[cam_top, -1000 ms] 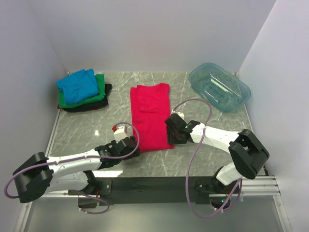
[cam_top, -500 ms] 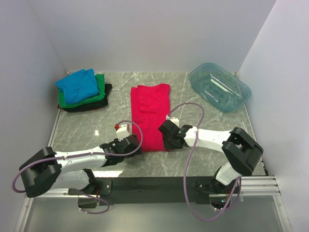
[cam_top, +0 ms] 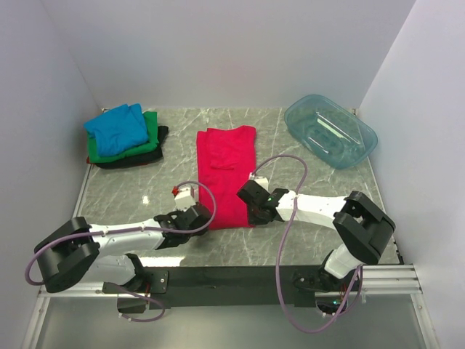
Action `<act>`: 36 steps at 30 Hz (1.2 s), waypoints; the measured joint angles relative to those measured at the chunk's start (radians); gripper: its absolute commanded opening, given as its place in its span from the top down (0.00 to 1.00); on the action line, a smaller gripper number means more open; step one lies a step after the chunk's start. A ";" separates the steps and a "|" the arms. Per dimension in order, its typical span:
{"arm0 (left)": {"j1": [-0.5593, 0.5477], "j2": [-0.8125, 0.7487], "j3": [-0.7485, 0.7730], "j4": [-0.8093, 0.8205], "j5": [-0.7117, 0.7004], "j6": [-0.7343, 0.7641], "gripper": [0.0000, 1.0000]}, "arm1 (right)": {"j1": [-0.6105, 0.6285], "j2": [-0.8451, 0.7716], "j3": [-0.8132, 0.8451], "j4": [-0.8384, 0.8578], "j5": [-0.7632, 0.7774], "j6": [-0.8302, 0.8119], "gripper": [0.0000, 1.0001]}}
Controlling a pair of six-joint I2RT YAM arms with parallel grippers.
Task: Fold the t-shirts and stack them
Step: Fold the tshirt
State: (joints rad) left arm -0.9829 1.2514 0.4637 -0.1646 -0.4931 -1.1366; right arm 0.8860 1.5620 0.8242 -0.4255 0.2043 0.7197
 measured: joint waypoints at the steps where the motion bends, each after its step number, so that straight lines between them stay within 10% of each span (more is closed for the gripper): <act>1: 0.000 0.001 -0.002 0.003 0.000 -0.004 0.69 | 0.000 0.000 0.000 0.004 -0.005 0.002 0.79; 9: 0.000 -0.011 -0.032 0.047 0.005 -0.013 0.99 | 0.000 -0.006 -0.007 0.019 -0.019 0.002 1.00; 36: -0.142 -0.313 -0.108 -0.089 0.513 0.150 0.99 | 0.192 -0.425 -0.190 -0.261 -0.278 -0.003 1.00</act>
State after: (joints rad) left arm -1.1244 0.9382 0.3553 -0.2539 0.0196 -0.9867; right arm 1.0782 1.1374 0.6342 -0.6868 -0.0738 0.7166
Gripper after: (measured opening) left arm 0.030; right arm 0.067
